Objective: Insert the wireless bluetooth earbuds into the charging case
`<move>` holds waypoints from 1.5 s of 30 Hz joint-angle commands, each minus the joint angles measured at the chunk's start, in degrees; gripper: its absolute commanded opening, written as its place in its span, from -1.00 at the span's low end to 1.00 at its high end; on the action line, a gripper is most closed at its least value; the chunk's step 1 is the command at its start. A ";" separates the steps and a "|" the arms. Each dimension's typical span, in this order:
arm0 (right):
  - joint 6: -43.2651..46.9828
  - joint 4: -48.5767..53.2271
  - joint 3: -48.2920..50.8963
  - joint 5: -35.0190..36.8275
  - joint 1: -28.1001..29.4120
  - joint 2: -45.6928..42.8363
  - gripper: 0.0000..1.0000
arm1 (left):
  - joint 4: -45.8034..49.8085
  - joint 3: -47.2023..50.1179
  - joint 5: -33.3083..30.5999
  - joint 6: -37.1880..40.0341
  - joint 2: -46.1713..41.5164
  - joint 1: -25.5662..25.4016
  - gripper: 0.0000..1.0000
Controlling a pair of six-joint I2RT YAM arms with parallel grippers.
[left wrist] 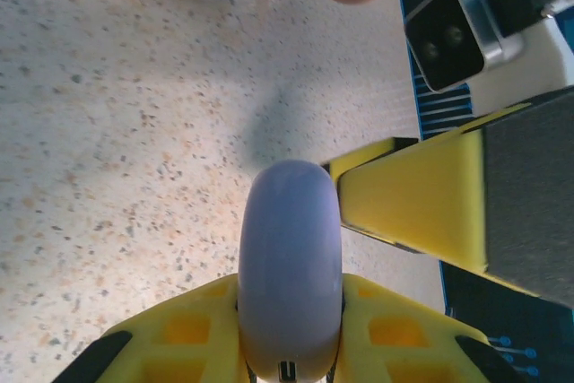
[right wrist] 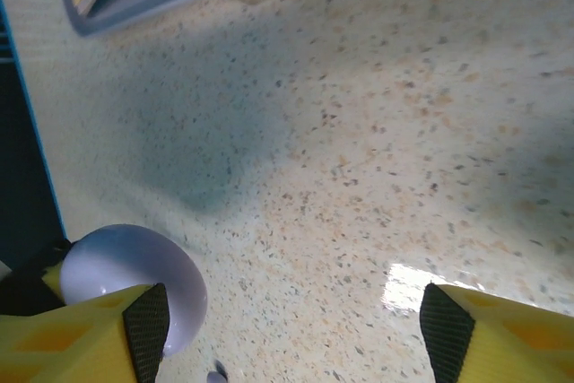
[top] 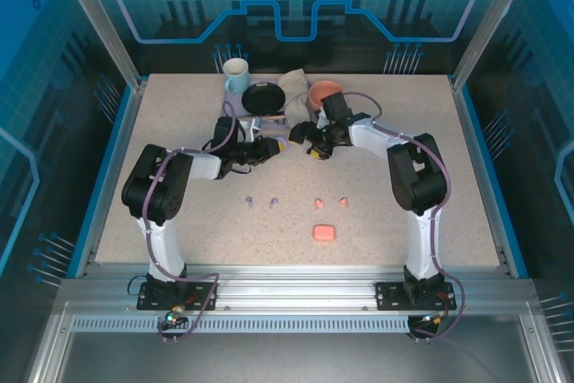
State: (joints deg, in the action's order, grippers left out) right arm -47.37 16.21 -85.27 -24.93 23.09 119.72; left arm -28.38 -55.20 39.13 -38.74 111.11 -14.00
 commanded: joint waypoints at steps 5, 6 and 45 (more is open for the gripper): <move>4.58 -9.04 1.16 -7.32 -0.42 -1.43 0.50 | 4.98 -2.28 4.16 3.63 -2.65 0.37 -0.81; 4.66 -8.70 1.09 -7.44 -0.33 -1.32 0.49 | 4.85 -2.32 4.19 3.50 -2.57 0.38 -0.81; 2.82 -8.55 7.16 -11.49 -4.55 -4.75 0.33 | 3.28 -2.12 5.38 2.16 -8.16 0.43 -0.84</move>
State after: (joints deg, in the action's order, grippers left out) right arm -42.85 9.30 -79.24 -32.95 19.05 118.89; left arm -23.18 -56.97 43.40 -37.08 104.16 -13.78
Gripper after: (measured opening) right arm 0.665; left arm 0.224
